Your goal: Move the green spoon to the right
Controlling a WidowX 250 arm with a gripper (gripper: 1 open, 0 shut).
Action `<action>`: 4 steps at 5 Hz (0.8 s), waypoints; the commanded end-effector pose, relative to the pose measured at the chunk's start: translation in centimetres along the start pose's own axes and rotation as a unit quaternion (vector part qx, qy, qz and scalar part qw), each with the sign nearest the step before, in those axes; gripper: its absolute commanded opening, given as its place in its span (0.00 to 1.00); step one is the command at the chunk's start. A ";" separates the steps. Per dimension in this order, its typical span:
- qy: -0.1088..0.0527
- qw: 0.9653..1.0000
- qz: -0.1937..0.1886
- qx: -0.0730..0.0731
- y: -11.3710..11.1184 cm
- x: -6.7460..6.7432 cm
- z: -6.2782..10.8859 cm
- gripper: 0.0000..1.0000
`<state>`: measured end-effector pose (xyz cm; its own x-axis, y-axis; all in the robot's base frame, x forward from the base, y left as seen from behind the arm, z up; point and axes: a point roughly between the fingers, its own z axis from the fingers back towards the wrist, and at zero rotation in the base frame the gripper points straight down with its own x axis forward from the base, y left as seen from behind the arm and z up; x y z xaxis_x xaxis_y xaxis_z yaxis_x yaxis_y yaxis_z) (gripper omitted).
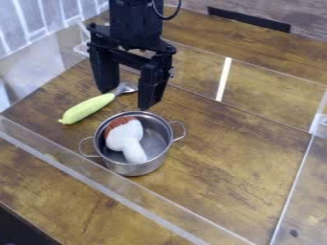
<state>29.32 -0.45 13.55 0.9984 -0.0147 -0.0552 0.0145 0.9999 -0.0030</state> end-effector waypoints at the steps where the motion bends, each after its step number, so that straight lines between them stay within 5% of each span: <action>1: 0.016 1.000 -0.010 0.002 0.8 -0.8 -1.8 1.00; 4: -0.035 0.999 0.011 0.031 6.9 2.1 -4.4 1.00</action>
<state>30.37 5.78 7.34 0.9990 -0.0005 -0.0456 0.0026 0.9989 0.0458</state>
